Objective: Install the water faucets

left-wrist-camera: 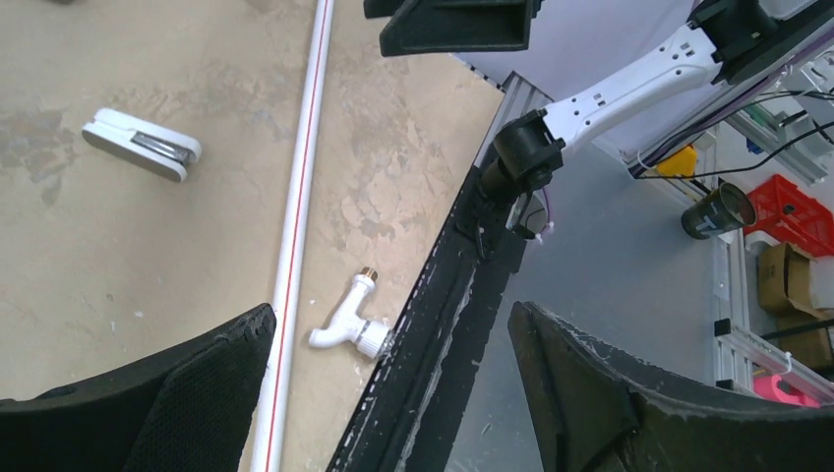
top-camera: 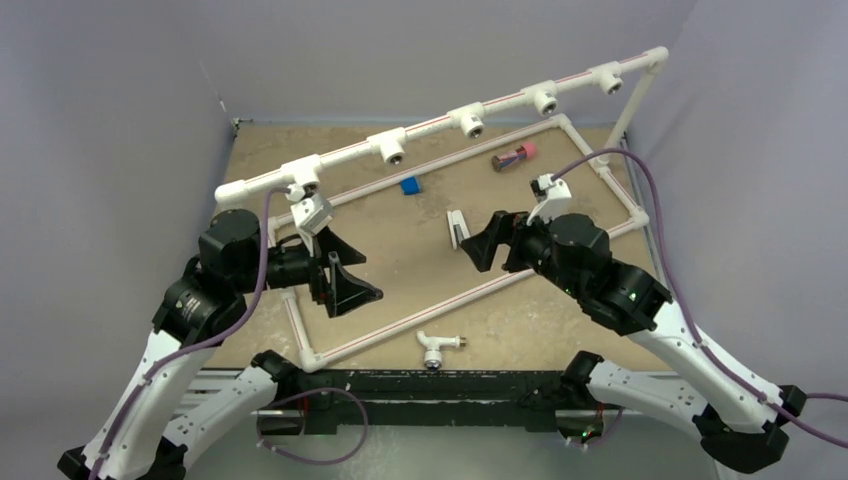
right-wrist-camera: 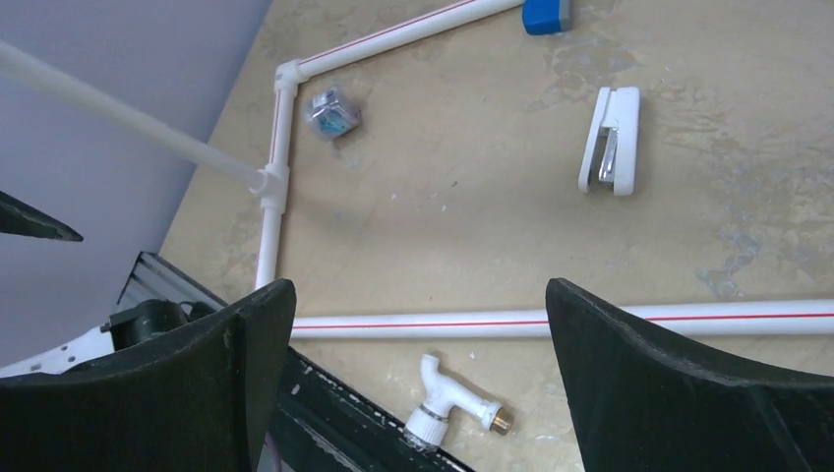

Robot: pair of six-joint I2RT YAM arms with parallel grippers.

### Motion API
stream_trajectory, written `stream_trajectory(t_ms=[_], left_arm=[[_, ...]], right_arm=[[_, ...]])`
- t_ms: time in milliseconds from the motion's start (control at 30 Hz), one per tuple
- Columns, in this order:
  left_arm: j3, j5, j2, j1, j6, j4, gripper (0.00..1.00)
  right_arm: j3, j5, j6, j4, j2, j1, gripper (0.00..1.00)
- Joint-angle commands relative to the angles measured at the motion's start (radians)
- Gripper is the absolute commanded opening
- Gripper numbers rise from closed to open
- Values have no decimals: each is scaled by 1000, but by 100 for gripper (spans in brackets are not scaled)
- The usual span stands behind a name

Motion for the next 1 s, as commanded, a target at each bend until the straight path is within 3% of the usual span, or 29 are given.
stream_trajectory(t_ms=[0, 233, 600, 967], left_arm=[[-34, -20, -36, -8, -14, 78, 88], [-46, -30, -60, -8, -33, 87, 88], [-56, -58, -97, -7, -57, 57, 88], [-76, -97, -97, -8, -46, -3, 88]], right_arm=[[-39, -51, 36, -65, -10, 6, 98], [-154, -211, 65, -53, -68, 6, 98], [-265, -388, 53, -34, -16, 5, 98], [-322, -385, 128, 7, 112, 83, 92]])
